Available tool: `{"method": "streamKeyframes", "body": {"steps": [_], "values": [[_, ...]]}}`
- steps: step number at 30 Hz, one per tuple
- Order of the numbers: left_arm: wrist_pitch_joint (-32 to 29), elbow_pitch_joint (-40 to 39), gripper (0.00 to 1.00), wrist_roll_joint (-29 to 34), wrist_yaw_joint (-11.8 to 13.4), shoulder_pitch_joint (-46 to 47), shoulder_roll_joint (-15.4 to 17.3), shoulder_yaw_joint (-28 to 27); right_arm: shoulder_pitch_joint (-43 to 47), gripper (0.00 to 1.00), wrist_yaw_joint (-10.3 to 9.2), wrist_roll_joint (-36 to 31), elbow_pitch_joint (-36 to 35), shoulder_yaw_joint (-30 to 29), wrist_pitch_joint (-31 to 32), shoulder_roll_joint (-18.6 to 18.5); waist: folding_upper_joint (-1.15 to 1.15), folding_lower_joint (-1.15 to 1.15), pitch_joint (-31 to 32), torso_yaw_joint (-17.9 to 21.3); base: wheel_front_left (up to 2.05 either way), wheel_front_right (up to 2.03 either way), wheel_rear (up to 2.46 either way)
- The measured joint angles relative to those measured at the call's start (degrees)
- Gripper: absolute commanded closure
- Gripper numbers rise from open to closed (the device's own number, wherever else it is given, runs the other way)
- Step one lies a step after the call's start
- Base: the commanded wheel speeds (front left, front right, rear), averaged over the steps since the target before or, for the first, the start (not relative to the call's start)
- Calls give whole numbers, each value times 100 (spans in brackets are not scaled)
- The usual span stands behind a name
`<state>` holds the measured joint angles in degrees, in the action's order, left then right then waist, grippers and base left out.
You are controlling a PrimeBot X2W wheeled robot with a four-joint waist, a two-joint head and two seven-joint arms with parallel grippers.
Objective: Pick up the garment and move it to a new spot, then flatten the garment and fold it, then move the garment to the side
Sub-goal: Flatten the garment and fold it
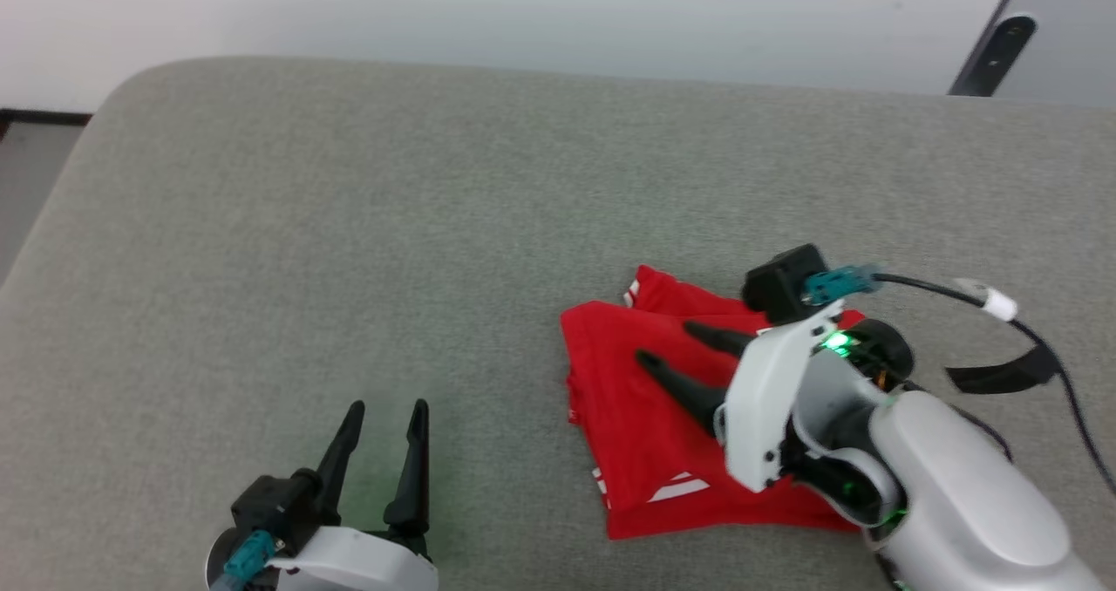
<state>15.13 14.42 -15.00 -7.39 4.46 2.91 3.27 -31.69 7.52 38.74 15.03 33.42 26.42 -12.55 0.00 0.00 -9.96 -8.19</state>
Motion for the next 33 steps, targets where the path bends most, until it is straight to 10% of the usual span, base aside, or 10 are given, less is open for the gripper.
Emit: {"method": "streamKeyframes", "body": {"steps": [18,33], "values": [[0,-34,0,149,0,119,248,-97,998,0,0,-345,-26,-1307,-1363,-1138,0,0,379,826,0,0,0],[0,-278,0,246,1,-534,431,-165,2107,0,0,-764,-289,-2112,-2641,-927,0,0,855,1154,0,0,0]]}}
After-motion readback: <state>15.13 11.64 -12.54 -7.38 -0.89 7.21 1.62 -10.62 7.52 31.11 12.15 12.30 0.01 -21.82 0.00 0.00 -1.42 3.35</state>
